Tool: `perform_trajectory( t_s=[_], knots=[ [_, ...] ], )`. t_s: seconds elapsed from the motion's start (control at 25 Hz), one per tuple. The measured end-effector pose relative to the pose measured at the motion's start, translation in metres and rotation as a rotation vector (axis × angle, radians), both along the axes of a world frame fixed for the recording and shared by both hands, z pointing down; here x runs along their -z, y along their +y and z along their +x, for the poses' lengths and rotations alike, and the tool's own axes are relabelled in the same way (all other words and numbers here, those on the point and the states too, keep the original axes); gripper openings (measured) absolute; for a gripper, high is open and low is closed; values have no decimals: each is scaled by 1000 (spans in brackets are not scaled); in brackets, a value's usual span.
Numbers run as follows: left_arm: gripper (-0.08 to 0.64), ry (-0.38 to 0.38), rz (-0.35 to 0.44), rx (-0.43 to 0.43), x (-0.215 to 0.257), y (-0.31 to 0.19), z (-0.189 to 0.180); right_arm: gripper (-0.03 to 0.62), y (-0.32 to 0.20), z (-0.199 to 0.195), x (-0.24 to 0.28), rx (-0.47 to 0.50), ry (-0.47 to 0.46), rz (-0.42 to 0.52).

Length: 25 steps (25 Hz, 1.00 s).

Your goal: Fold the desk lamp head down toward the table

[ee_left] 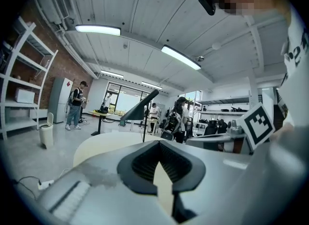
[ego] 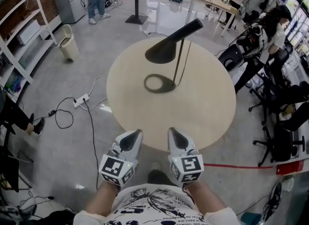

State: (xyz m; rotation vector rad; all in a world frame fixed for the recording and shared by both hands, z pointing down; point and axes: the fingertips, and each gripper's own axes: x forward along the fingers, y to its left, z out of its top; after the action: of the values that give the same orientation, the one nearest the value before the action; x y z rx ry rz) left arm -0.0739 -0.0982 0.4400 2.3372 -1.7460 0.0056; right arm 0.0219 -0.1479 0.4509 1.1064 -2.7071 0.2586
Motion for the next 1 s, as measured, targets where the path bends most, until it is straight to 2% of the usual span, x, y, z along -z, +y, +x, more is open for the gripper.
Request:
perform_trajectory(
  t_s=[0.12, 0.44, 0.64, 0.8, 1.0],
  knots=[
    [3, -35, 20, -2, 5, 27, -7, 9, 28, -6, 4, -1, 4, 25],
    [3, 8, 30, -60, 4, 96, 2, 9, 108, 1, 12, -39, 19, 72],
    [3, 15, 6, -78, -11, 129, 14, 9, 151, 18, 6, -67, 14, 60],
    [3, 17, 12, -73, -10, 146, 24, 9, 167, 33, 6, -83, 10, 69],
    [3, -7, 55, -64, 9, 156, 49, 9, 181, 51, 10, -55, -5, 66]
  ],
)
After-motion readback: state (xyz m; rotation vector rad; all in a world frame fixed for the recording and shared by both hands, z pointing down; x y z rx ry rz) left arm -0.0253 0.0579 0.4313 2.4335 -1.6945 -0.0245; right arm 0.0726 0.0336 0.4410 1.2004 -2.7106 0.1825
